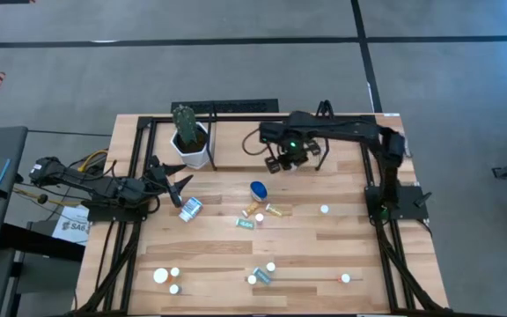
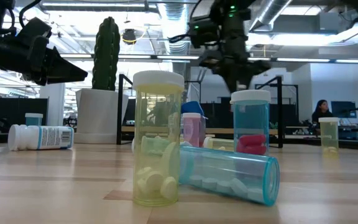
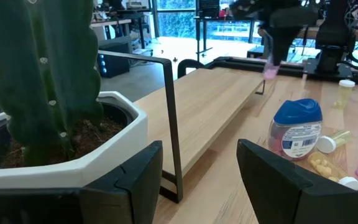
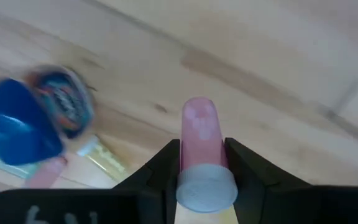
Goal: Pick and place medicine bottles onto shelf by color
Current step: Put the pink pill bottle on the shelf
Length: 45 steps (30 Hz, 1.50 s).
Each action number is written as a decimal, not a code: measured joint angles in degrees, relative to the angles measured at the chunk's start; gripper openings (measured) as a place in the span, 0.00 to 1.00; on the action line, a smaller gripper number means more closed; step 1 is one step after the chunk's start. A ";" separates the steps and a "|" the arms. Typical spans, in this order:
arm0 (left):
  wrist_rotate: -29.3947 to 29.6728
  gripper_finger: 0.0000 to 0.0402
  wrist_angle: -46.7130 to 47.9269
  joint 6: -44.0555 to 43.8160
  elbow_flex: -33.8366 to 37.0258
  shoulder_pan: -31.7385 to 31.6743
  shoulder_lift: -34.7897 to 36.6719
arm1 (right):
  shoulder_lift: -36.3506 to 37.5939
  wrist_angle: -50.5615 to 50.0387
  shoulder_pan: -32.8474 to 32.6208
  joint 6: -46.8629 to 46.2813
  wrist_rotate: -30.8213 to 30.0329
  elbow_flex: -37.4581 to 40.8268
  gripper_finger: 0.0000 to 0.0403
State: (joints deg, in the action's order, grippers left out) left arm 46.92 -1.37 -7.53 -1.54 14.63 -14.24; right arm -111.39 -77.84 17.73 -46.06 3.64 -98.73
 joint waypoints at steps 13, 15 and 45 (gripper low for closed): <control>0.00 0.49 -0.01 0.00 0.00 0.02 -0.01 | -13.66 -4.97 3.01 20.03 -0.77 -16.05 0.33; 0.00 0.49 -0.02 0.00 0.00 0.01 -0.01 | -16.12 -7.08 3.72 21.25 -0.70 -18.63 0.33; 0.00 0.49 0.00 0.00 0.00 0.00 -0.02 | -21.03 -11.56 22.80 44.06 -2.50 -25.48 0.34</control>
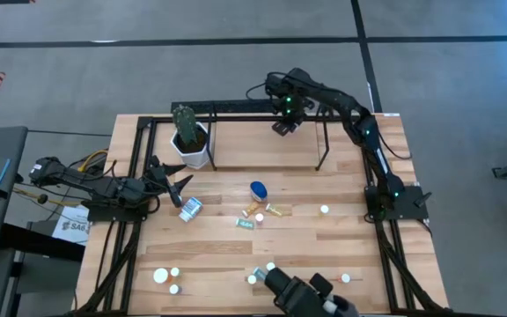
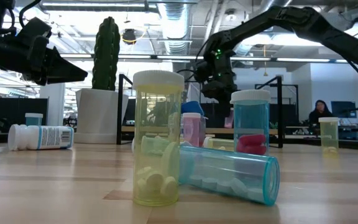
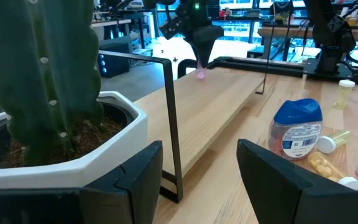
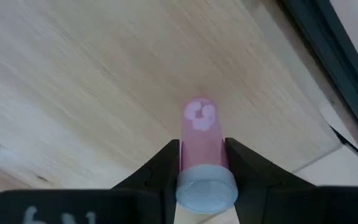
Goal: Pick and place medicine bottles onto shelf by color
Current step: Put the pink pill bottle on the shelf
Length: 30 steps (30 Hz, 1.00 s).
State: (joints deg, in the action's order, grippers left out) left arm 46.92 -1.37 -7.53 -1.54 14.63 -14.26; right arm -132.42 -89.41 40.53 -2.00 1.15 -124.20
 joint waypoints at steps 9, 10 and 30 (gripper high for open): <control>0.00 0.49 -0.02 0.00 0.00 0.01 0.02 | 0.00 -0.39 -0.90 5.12 -2.32 0.02 0.36; 0.00 0.49 -0.01 0.00 0.00 0.01 0.01 | 0.00 -0.18 -0.90 5.32 -2.80 0.02 0.36; 0.00 0.49 -0.01 0.00 0.00 0.02 0.00 | -0.02 0.92 0.44 16.03 -5.52 0.04 0.35</control>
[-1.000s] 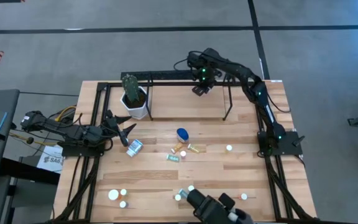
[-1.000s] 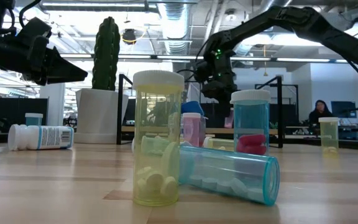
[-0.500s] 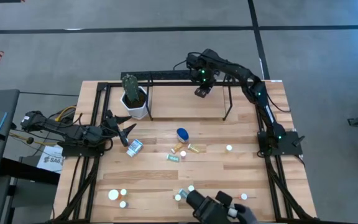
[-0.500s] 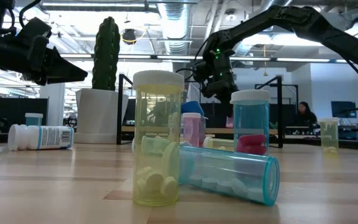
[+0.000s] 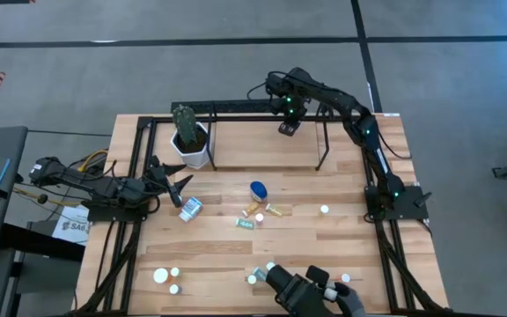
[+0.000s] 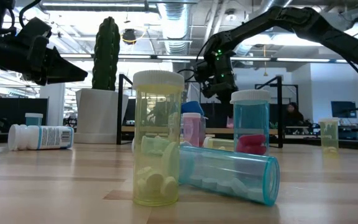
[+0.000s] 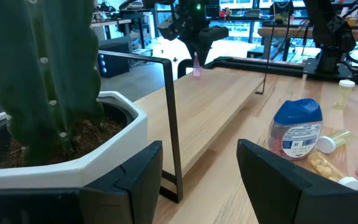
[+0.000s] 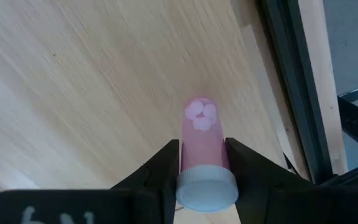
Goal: Pick and place medicine bottles onto shelf by color
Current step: Put the pink pill bottle on the shelf
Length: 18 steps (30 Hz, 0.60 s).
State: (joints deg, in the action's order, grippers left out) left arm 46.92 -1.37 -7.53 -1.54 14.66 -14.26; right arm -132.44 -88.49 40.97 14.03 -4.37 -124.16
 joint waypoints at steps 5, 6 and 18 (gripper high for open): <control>0.00 0.49 0.00 0.00 0.00 -0.02 0.01 | 0.00 -0.67 0.00 1.07 -0.32 0.02 0.35; -0.01 0.49 0.00 0.00 0.00 -0.01 0.01 | 0.00 -0.77 0.00 1.16 -0.32 0.02 0.35; -0.01 0.49 -0.02 0.00 0.00 -0.02 0.00 | -0.07 -0.20 0.07 2.57 0.08 3.67 0.35</control>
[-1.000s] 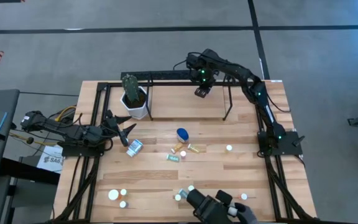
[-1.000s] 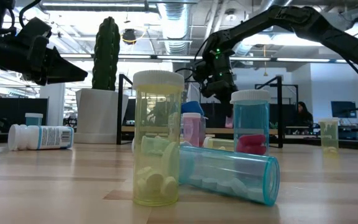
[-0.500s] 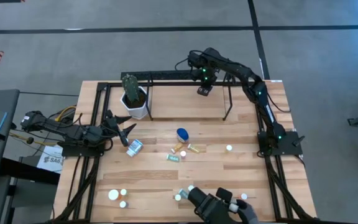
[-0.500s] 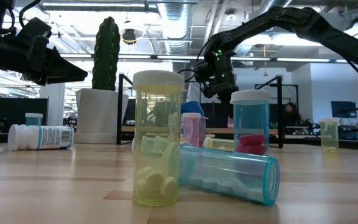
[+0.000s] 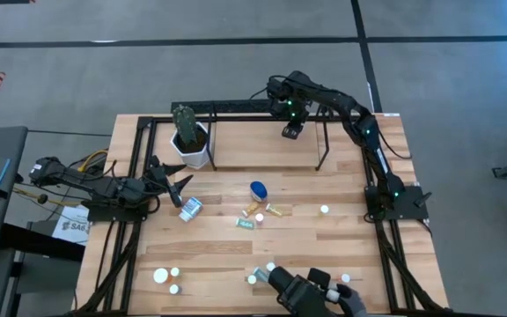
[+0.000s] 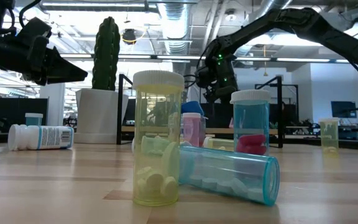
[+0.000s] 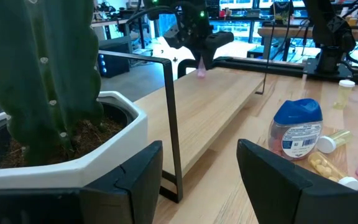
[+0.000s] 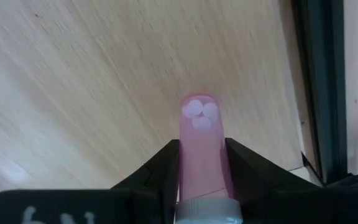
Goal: Pick and place medicine bottles onto shelf by color
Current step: Put the pink pill bottle on the shelf
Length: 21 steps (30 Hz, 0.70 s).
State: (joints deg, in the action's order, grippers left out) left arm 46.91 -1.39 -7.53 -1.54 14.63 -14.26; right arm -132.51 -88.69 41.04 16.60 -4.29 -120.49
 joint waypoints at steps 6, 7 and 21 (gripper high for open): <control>0.01 0.49 0.01 0.00 0.00 0.01 0.01 | 0.00 0.26 0.00 0.48 -0.05 0.00 0.34; 0.01 0.49 0.01 0.00 0.00 0.02 0.01 | 0.00 0.21 -0.05 0.48 -0.14 0.00 0.34; 0.01 0.49 0.01 0.00 0.00 0.01 0.01 | 0.00 -1.31 -0.59 1.67 -3.28 -0.02 0.37</control>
State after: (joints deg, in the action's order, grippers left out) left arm 46.92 -1.38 -7.53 -1.54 14.64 -14.25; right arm -132.51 -90.00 40.44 18.27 -7.58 -120.51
